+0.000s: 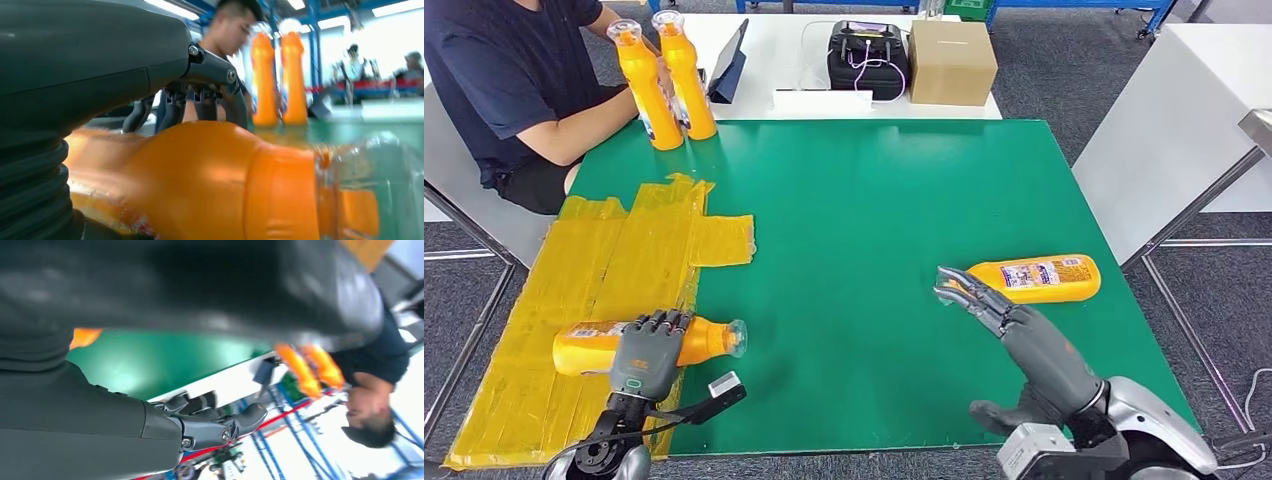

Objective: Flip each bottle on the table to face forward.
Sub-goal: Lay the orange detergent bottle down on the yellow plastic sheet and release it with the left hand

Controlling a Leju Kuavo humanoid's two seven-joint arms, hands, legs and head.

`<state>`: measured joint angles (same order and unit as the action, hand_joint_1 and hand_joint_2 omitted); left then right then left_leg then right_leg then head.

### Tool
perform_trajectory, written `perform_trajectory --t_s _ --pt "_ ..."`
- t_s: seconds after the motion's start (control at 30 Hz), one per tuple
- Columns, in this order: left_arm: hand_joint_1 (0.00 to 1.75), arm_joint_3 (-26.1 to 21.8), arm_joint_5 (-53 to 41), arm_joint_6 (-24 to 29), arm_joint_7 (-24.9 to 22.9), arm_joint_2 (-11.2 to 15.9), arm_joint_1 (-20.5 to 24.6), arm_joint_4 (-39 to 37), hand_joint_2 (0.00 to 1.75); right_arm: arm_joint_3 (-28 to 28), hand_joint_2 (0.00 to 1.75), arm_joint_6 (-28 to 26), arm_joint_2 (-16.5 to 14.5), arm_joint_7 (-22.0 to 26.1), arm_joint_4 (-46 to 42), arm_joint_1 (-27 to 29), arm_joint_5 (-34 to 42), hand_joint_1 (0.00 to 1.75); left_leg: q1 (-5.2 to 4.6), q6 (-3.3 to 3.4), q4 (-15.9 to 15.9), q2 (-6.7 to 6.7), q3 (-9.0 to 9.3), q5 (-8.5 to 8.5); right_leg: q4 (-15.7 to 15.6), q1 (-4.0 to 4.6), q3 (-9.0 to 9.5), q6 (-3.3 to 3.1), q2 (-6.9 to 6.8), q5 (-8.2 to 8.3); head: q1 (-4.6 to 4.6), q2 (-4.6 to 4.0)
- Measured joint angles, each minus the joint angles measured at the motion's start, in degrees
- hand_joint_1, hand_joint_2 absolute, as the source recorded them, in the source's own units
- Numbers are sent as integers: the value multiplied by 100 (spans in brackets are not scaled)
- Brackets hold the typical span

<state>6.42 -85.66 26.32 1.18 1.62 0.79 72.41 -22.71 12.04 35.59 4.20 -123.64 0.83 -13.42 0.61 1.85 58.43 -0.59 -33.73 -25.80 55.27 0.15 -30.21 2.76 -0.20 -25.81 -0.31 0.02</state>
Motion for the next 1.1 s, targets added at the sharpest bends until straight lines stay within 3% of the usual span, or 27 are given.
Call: perform_trajectory --t_s 0.07,0.1,0.2,0.37,0.57,0.77,1.1 --pt "0 90 100 -239 1 -2 164 -278 175 180 131 116 122 -169 37 -41 -28 0 -1 0 0 -2 6 0 0 -1 9 0 -1 0 -1 0" --pt "0 136 191 -333 19 -3 227 -374 131 261 175 157 174 -259 82 -75 -94 0 -2 0 0 -3 11 0 0 -1 13 0 -1 0 -1 0" --pt "0 258 637 -528 181 -7 304 -489 0 497 175 279 342 -546 349 -190 -470 0 -2 2 0 -5 18 1 0 -1 21 0 -2 0 -1 0" --pt "0 363 2015 -1254 552 -70 237 -225 0 753 175 572 578 -772 1098 -431 -962 0 -5 12 0 -11 16 8 0 -3 21 2 -3 2 0 0" --pt "0 377 2704 -1649 695 -131 117 44 0 838 175 641 651 -844 1608 -533 -1137 0 -6 14 1 -10 7 10 0 -3 11 6 -3 4 -2 0" --pt "0 274 5596 -2927 907 -313 -41 1008 0 913 175 724 594 -922 2605 -711 -1620 0 -6 14 1 -14 -9 10 1 -3 1 6 -4 4 0 0" --pt "0 4 7672 -3351 973 -323 -342 2525 0 943 175 731 382 -710 4117 -1071 -2198 0 -7 14 1 -12 -18 10 6 -2 -7 6 -3 4 -2 0"
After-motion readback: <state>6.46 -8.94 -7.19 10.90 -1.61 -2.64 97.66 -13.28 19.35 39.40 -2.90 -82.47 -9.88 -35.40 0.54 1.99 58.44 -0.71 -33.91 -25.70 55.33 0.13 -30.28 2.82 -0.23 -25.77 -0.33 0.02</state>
